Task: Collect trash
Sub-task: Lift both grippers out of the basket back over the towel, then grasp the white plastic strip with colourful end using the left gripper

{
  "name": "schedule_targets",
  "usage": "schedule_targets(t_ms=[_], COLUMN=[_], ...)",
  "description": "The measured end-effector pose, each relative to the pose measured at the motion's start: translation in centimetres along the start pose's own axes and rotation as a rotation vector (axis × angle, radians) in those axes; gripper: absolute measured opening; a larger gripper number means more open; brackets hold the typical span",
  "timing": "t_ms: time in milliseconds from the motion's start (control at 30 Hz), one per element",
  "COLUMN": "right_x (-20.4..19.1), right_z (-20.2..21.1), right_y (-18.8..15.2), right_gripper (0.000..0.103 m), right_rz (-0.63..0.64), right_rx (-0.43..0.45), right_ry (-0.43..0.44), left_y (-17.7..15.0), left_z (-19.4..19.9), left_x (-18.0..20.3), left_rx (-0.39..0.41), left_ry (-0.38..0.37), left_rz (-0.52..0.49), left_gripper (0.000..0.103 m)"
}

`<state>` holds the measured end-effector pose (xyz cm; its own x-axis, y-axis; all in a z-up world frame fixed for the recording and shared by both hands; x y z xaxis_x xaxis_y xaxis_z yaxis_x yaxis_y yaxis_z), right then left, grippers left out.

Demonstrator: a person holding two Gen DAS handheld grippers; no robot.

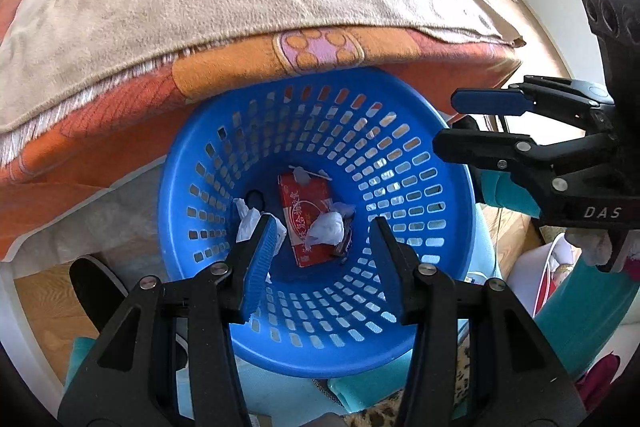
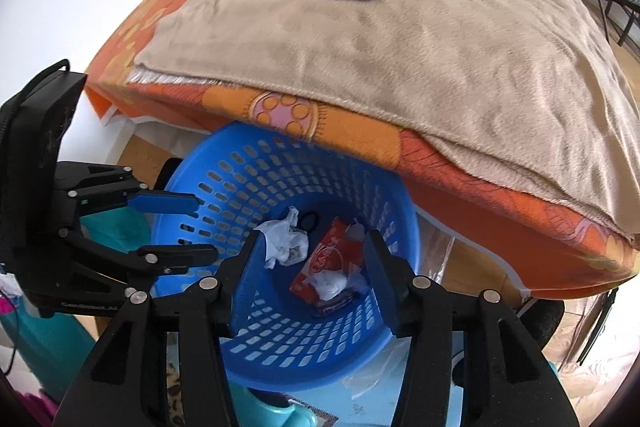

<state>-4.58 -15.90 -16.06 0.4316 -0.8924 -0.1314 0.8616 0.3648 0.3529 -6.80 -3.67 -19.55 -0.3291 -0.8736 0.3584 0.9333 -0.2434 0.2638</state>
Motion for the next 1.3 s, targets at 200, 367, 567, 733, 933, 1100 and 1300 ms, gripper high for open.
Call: schedule_targets(t_ms=[200, 367, 567, 733, 933, 1100, 1300], right_x=[0.8, 1.8, 3.4, 4.4, 6.6, 8.8, 11.4], right_z=[0.7, 1.5, 2.3, 3.4, 4.6, 4.7, 3.4], right_y=[1.0, 2.1, 4.1, 6.2, 9.4, 12.6, 16.6], right_gripper=[0.050, 0.050, 0.050, 0.050, 0.050, 0.050, 0.050], right_rz=[-0.010, -0.022, -0.061, -0.033, -0.005, -0.017, -0.050], right_rx=[0.023, 0.042, 0.067, 0.107, 0.167, 0.202, 0.180], right_ry=[-0.015, -0.022, -0.012, -0.040, -0.060, -0.050, -0.018], left_y=[2.1, 4.5, 7.8, 11.2, 15.5, 19.0, 22.8], left_z=[1.5, 3.0, 4.6, 5.8, 6.4, 6.6, 6.2], left_x=[0.1, -0.4, -1.2, -2.3, -3.8, -5.9, -8.4], left_rx=[0.028, 0.061, 0.089, 0.118, 0.153, 0.185, 0.210], left_ry=[0.006, 0.005, 0.022, 0.046, 0.061, 0.050, 0.034], left_rz=[-0.024, -0.028, -0.063, -0.077, -0.079, -0.048, 0.009], left_gripper=[0.049, 0.049, 0.049, 0.049, 0.049, 0.049, 0.050])
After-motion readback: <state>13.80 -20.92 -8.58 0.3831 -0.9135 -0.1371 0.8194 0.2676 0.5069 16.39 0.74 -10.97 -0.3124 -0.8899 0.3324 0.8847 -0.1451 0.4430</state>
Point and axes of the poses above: each gripper's, at about its wrist camera, not at the fingertips, and z roughly against the way its jaws point, x to its right, y to its top, the point moved 2 cm from there along -z, roughly the way its jaws point, and after that the axes turned 6 degrees about -y, right-handed, at the moved point
